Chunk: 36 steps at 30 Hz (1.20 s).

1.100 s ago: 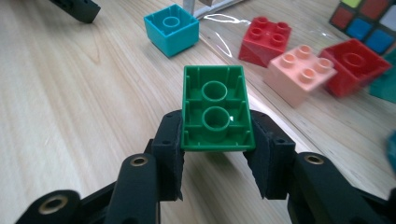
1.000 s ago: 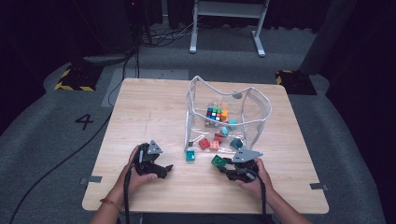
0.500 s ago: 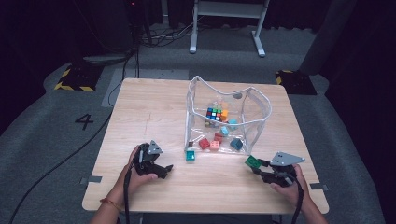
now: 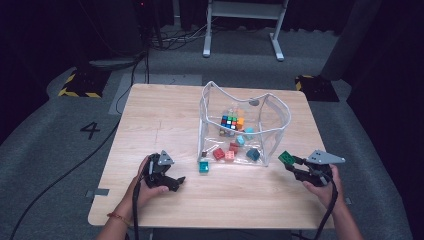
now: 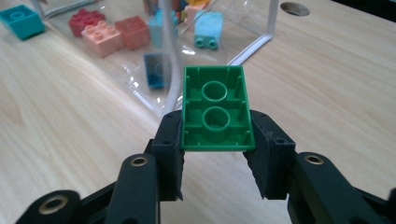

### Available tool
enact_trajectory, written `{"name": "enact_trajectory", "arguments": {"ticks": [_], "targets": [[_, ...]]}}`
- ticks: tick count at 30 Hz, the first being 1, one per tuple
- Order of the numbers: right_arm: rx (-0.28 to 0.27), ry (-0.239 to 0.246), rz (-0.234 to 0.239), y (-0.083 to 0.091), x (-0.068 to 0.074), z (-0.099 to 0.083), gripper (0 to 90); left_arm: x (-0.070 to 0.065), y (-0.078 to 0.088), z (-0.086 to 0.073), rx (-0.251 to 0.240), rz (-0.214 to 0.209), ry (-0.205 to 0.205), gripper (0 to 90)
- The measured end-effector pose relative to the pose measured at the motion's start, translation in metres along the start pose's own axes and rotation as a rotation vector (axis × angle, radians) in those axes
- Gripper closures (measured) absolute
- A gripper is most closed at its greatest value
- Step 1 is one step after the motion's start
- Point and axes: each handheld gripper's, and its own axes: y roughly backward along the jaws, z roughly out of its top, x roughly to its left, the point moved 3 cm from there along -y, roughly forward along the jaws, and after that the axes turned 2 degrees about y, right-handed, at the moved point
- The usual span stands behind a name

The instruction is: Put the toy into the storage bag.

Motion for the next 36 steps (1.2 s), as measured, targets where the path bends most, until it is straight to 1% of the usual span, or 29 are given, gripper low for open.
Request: {"name": "enact_trajectory", "arguments": {"ticks": [1,2,3,5,7,8,9,11,13,14,15,16,17,18,19,20,23,24,26,29,30,31,33,36], "targets": [[-0.005,-0.006,-0.005,-0.001,-0.003,0.003,59.2,0.0,0.0,0.0,0.0,0.0,0.0,2.1],[-0.008,-0.014,-0.001,-0.001,-0.006,0.005,59.2,0.0,0.0,0.0,0.0,0.008,-0.003,2.1],[-0.012,-0.014,-0.004,0.0,-0.009,0.008,59.2,0.0,0.0,0.0,0.0,0.002,-0.001,2.1],[-0.019,-0.024,-0.002,0.001,-0.014,0.012,59.2,0.0,0.0,0.0,0.0,0.002,-0.001,2.1],[-0.018,-0.02,-0.02,0.001,-0.021,0.018,59.2,0.0,0.0,0.0,0.0,0.002,-0.001,2.0],[-0.02,-0.027,-0.026,0.002,-0.026,0.023,59.2,0.0,0.0,0.0,0.0,-0.001,0.0,2.1],[-0.021,-0.029,-0.024,0.002,-0.029,0.025,59.2,0.0,0.0,0.0,0.0,0.007,-0.003,2.1],[-0.028,-0.039,-0.038,0.002,-0.036,0.034,59.2,0.0,0.0,0.0,0.0,0.008,-0.003,2.0],[-0.028,-0.028,-0.051,0.004,-0.044,0.044,59.2,0.0,0.0,0.0,0.002,0.01,-0.002,2.0],[-0.033,-0.022,-0.062,0.006,-0.047,0.049,59.2,0.001,0.0,0.0,0.001,0.007,-0.008,1.9],[-0.047,-0.025,-0.07,0.009,-0.051,0.055,59.2,0.001,0.0,0.0,0.001,0.007,-0.008,1.9],[-0.068,-0.048,-0.052,0.011,-0.056,0.061,59.2,0.001,0.0,0.0,0.004,0.009,-0.008,1.8],[-0.062,-0.056,-0.041,0.012,-0.059,0.067,59.2,0.001,0.0,0.001,0.0,0.012,-0.011,1.8],[-0.051,-0.035,-0.069,0.012,-0.062,0.073,59.2,0.001,0.0,0.001,0.0,0.012,-0.011,1.7],[-0.053,-0.026,-0.091,0.012,-0.064,0.08,59.2,0.001,0.0,0.001,0.001,0.012,-0.011,1.7],[-0.054,-0.026,-0.086,0.012,-0.066,0.084,59.2,0.001,0.0,0.001,0.0,0.011,-0.011,1.7],[-0.058,-0.012,-0.094,0.011,-0.069,0.098,59.2,0.001,0.0,0.001,0.001,0.011,-0.011,1.7],[-0.061,-0.02,-0.087,0.011,-0.07,0.101,59.2,0.001,0.0,0.001,0.001,0.011,-0.011,1.7],[-0.06,-0.019,-0.106,0.01,-0.073,0.106,59.2,0.001,0.0,0.001,0.001,0.011,-0.011,1.7],[-0.08,-0.034,-0.112,0.014,-0.078,0.112,59.2,0.001,0.0,0.001,0.001,0.011,-0.01,1.7],[-0.095,-0.052,-0.103,0.016,-0.08,0.114,59.2,0.001,0.0,0.001,0.001,0.011,-0.011,1.7],[-0.097,-0.056,-0.099,0.016,-0.081,0.115,59.2,0.001,0.0,0.001,0.001,0.012,-0.011,1.7],[-0.085,-0.036,-0.113,0.018,-0.083,0.12,59.2,0.001,0.0,0.0,0.003,0.014,-0.007,1.7],[-0.086,-0.022,-0.122,0.022,-0.083,0.13,59.2,0.001,0.0,0.0,0.002,0.015,-0.007,1.7]]}}
